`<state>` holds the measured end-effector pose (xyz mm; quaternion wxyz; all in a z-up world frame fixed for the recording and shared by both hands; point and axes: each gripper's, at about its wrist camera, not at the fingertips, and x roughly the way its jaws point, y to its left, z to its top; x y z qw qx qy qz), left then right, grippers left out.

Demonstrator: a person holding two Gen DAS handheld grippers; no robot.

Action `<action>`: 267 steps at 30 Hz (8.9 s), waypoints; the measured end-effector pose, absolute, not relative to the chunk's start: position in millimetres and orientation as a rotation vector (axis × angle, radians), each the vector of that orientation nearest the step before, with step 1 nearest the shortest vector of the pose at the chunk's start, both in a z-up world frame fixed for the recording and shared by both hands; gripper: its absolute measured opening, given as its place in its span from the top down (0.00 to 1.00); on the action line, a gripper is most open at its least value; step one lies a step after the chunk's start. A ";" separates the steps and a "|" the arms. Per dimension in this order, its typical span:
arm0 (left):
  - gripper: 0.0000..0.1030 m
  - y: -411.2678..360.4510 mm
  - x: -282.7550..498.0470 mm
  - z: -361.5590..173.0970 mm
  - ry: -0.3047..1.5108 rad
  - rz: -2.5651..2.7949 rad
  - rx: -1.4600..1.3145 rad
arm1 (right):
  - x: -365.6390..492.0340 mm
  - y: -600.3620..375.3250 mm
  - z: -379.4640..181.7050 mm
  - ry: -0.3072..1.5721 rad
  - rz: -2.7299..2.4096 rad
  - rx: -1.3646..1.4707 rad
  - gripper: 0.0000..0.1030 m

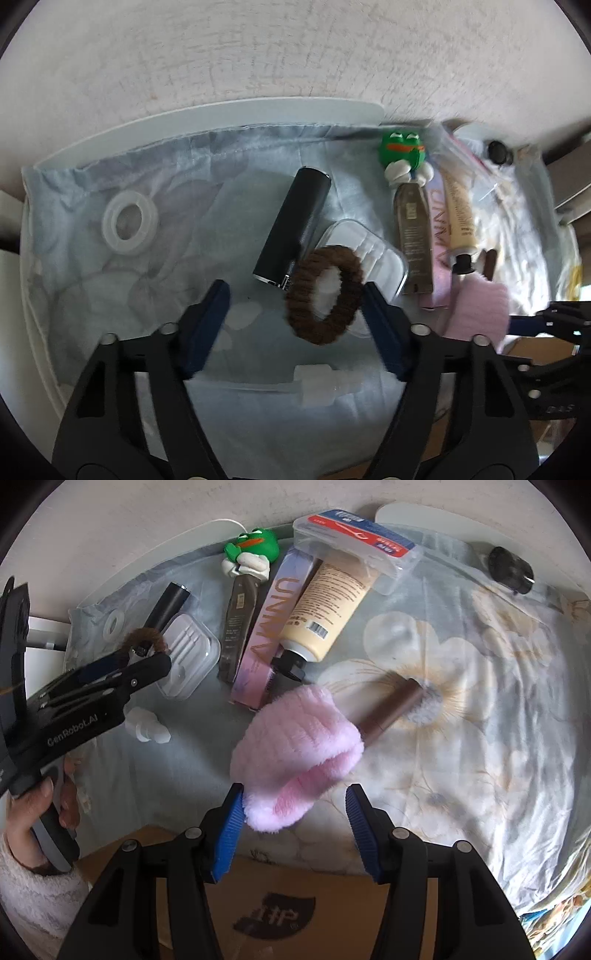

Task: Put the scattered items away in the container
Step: 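Grasp the brown hair tie with the left tool while the right tool grasps the second pink hair tie, then drop the brown hair tie and pink hair tie into the box, opening both tools, then grasp the black tube with the left tool while the right tool grasps the toothpick box, then carry the black tube and toothpick box into the box and open both tools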

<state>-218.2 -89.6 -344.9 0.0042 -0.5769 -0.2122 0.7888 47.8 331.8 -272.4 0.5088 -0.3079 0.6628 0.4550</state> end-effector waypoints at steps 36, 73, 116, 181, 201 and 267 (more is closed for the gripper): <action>0.91 -19.6 -114.6 -158.3 -0.527 2.628 -1.562 | 59.4 219.1 -86.6 1.290 1.428 -0.499 0.83; 0.91 90.4 -47.0 -225.1 -0.683 2.579 -1.872 | 38.1 103.0 -173.2 1.283 1.358 -0.821 0.83; 0.01 2.0 -70.7 -122.0 -0.503 2.992 -1.710 | 74.3 153.2 -107.5 1.040 1.436 -0.781 0.52; 0.80 -90.1 -246.3 -339.9 -0.675 2.927 -1.676 | 63.1 408.7 -285.0 0.938 1.775 -0.933 0.52; 0.80 -48.6 -222.0 -247.7 -0.621 3.080 -1.745 | 73.0 369.9 -175.8 0.730 1.825 -0.881 0.53; 0.57 130.1 -90.3 -265.6 -1.153 2.943 -1.902 | 33.6 108.7 -192.9 0.963 1.527 -1.017 0.52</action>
